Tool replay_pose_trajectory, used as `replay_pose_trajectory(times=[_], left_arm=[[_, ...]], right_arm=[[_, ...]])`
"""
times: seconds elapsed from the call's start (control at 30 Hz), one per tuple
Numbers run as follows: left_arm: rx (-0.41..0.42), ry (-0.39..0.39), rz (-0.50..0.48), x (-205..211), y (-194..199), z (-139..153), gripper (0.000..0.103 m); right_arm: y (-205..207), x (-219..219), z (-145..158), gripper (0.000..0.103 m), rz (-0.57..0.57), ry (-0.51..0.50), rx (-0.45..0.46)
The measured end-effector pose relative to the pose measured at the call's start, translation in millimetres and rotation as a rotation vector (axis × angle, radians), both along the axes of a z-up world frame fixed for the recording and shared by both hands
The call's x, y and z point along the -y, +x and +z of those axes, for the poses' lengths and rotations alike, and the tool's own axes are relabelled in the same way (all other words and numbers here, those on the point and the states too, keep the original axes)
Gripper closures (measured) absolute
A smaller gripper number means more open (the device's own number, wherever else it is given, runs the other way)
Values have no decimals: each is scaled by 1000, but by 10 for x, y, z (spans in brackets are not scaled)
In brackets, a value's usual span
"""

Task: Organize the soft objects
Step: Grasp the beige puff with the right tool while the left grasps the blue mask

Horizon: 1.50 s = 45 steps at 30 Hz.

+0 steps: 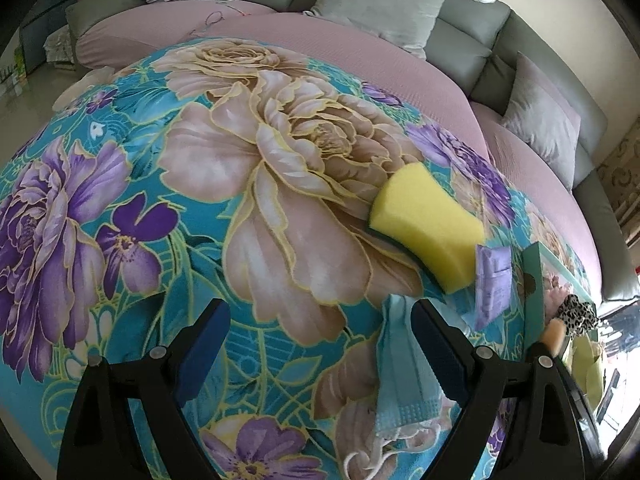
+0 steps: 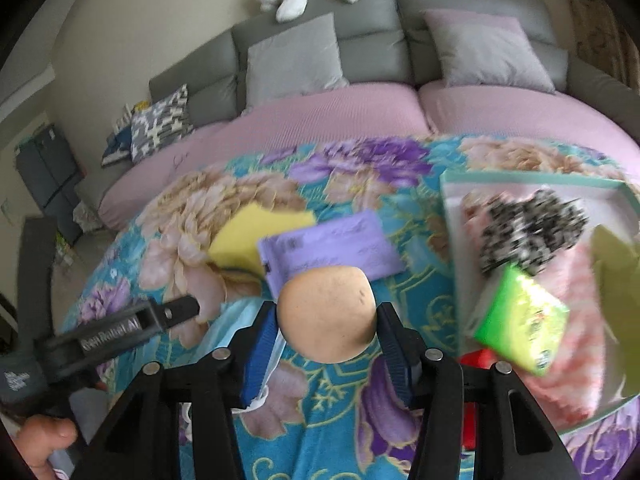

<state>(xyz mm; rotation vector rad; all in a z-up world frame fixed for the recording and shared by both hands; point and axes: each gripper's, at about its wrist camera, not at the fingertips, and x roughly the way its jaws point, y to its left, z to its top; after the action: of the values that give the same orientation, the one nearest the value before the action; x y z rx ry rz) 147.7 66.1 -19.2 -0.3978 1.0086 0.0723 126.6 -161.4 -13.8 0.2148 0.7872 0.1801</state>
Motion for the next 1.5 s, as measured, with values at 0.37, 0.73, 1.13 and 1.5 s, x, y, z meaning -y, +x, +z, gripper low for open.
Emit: replay_pose_trajectory(times=[0.37, 0.73, 1.13, 1.5], left_arm=[[-9, 81, -237, 540, 9, 19, 11], [-57, 215, -321, 843, 16, -117, 11], [-67, 282, -321, 925, 76, -227, 13], [-38, 252, -326, 880, 46, -128, 57]], right_arm=[[-54, 314, 119, 49, -94, 25, 42], [-69, 347, 129, 49, -92, 24, 41], [-67, 371, 118, 49, -94, 33, 36], [-67, 366, 109, 49, -91, 35, 29]])
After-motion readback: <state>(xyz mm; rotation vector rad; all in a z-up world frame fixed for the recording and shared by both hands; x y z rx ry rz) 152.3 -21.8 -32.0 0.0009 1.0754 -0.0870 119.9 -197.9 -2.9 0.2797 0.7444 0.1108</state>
